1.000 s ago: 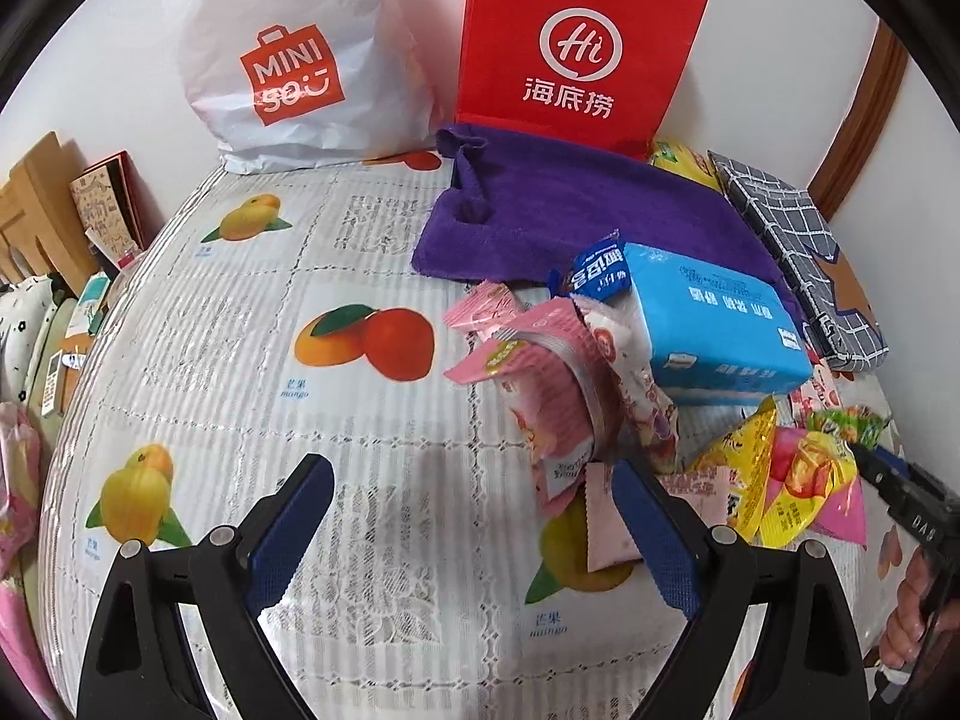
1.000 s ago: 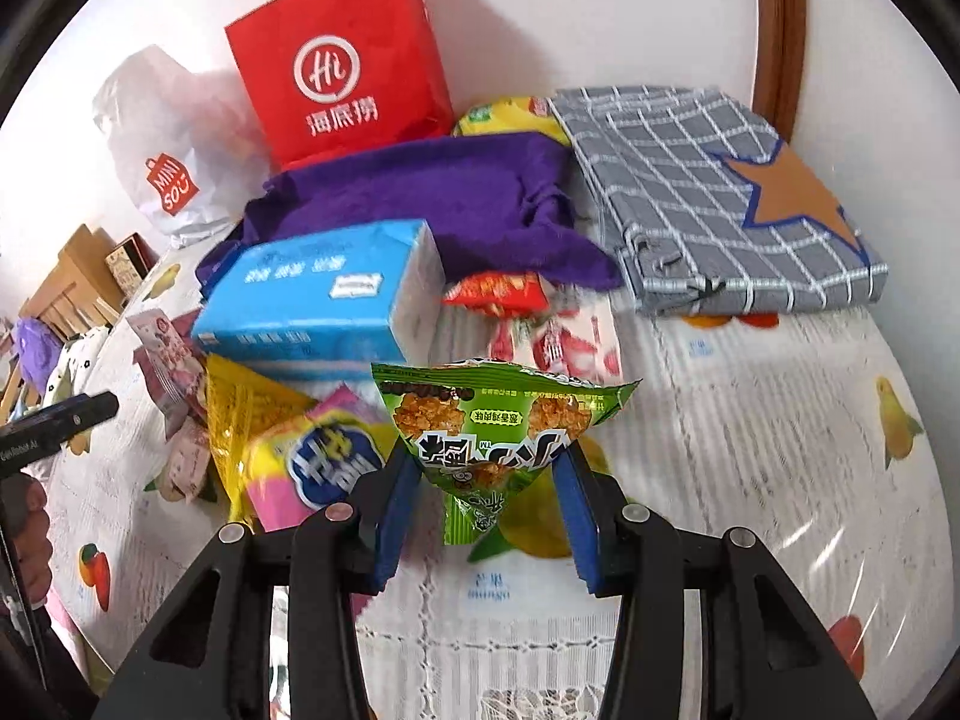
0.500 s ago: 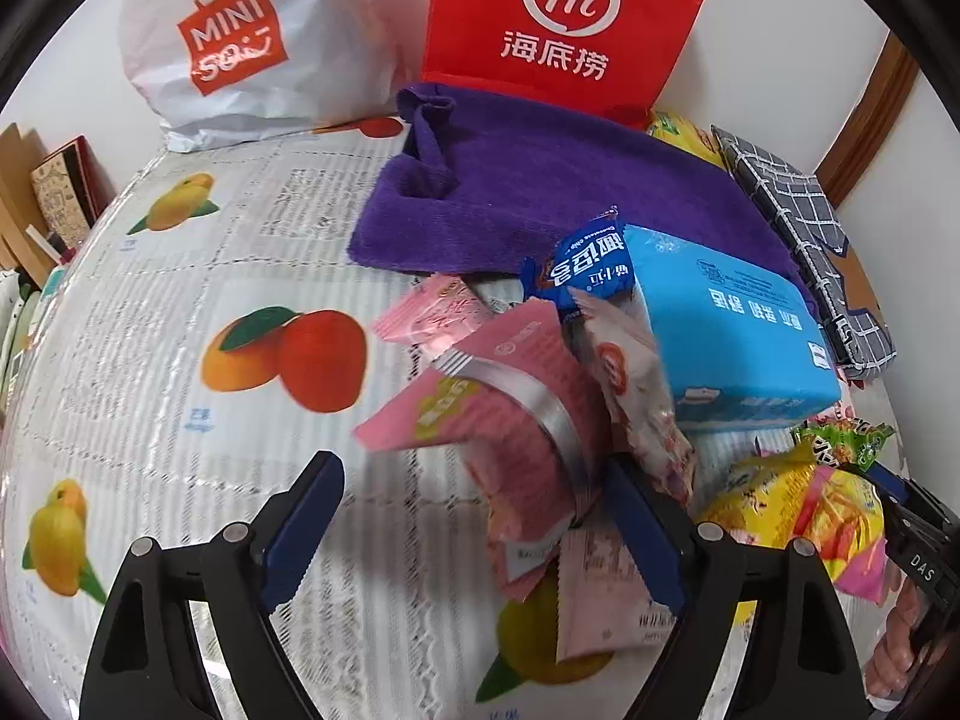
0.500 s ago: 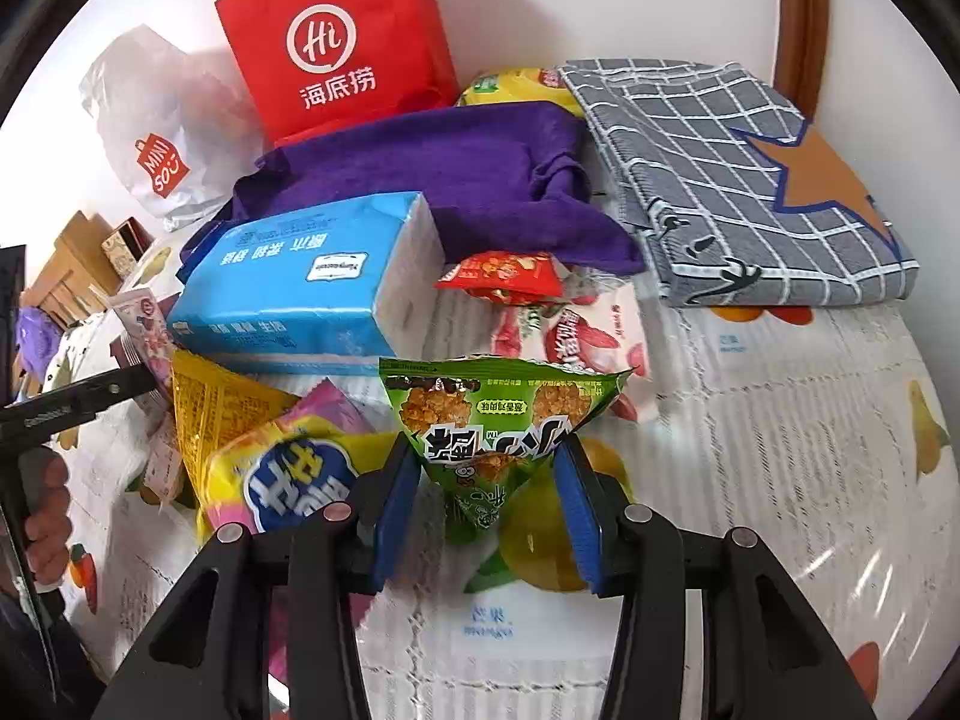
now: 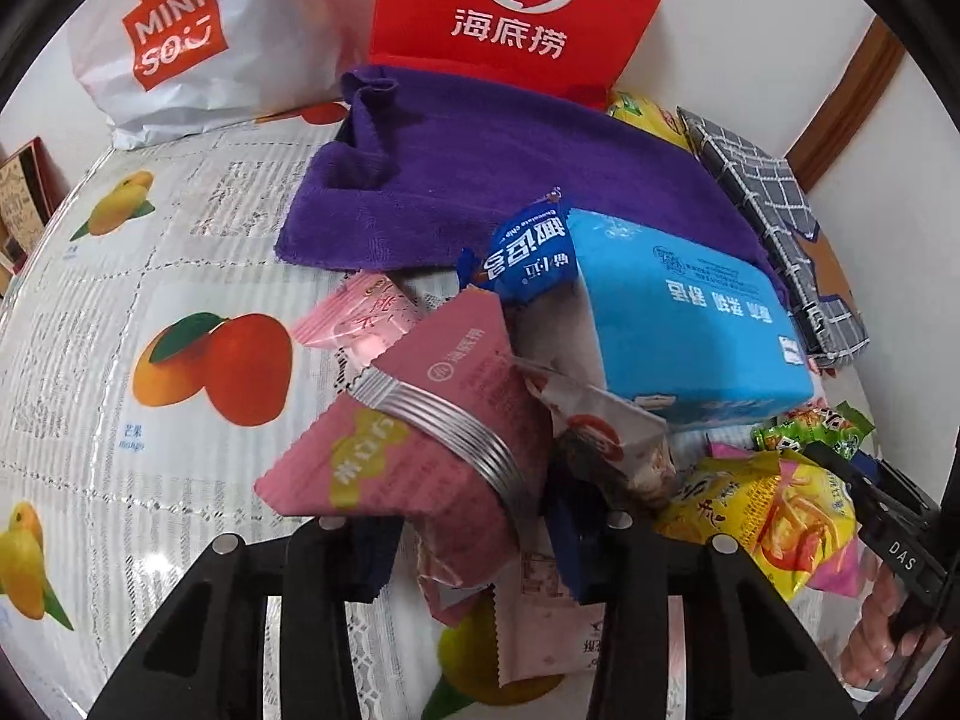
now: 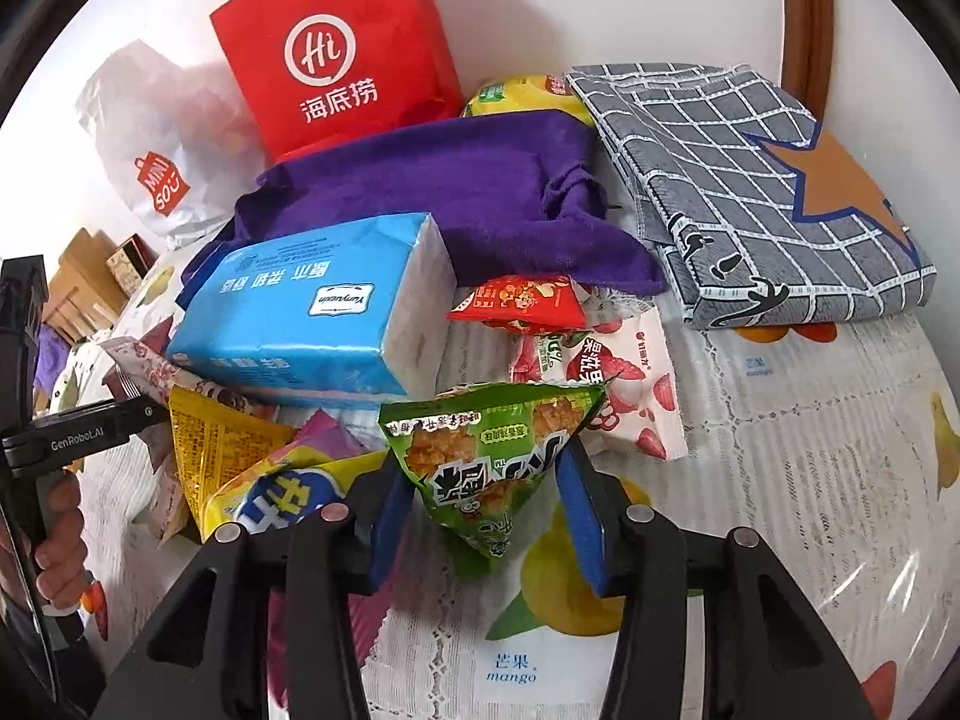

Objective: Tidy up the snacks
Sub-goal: 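Carry both held snacks up toward the purple towel with both tools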

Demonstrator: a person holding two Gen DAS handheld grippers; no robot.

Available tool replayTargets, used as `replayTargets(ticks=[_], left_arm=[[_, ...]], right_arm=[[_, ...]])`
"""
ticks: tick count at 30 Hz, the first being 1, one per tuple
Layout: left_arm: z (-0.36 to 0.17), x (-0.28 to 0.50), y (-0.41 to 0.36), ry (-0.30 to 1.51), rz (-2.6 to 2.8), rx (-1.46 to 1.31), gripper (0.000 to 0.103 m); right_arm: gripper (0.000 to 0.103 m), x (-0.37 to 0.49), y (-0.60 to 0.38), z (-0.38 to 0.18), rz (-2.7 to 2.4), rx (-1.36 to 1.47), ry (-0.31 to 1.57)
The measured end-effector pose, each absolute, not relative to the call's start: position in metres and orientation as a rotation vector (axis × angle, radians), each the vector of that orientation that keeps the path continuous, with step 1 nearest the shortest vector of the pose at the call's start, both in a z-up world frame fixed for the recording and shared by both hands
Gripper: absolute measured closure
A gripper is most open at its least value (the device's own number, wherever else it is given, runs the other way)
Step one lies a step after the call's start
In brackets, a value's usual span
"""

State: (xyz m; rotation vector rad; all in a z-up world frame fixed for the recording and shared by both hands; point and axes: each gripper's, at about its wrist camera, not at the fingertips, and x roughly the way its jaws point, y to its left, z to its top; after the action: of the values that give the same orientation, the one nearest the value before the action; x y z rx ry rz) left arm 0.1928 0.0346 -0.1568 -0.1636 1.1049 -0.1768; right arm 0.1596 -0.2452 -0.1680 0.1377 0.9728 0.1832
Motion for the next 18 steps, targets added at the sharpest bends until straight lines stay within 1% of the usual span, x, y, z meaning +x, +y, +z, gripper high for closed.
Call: replayTargets(ticks=[10, 12, 18], left_arm=[[-0.119, 0.167, 0.051, 1.036, -0.149, -0.148, 0.064], [-0.11, 0.162, 0.053, 1.022, -0.153, -0.149, 0.064], [-0.088, 0.148, 0.051, 0.973, -0.161, -0.148, 0.064]], right_arm=[[0.057, 0.142, -0.252, -0.131, 0.147, 0.138, 0.897], [0.06, 0.139, -0.253, -0.124, 0.136, 0.137, 0.888], [0.06, 0.131, -0.25, -0.107, 0.128, 0.118, 0.873]])
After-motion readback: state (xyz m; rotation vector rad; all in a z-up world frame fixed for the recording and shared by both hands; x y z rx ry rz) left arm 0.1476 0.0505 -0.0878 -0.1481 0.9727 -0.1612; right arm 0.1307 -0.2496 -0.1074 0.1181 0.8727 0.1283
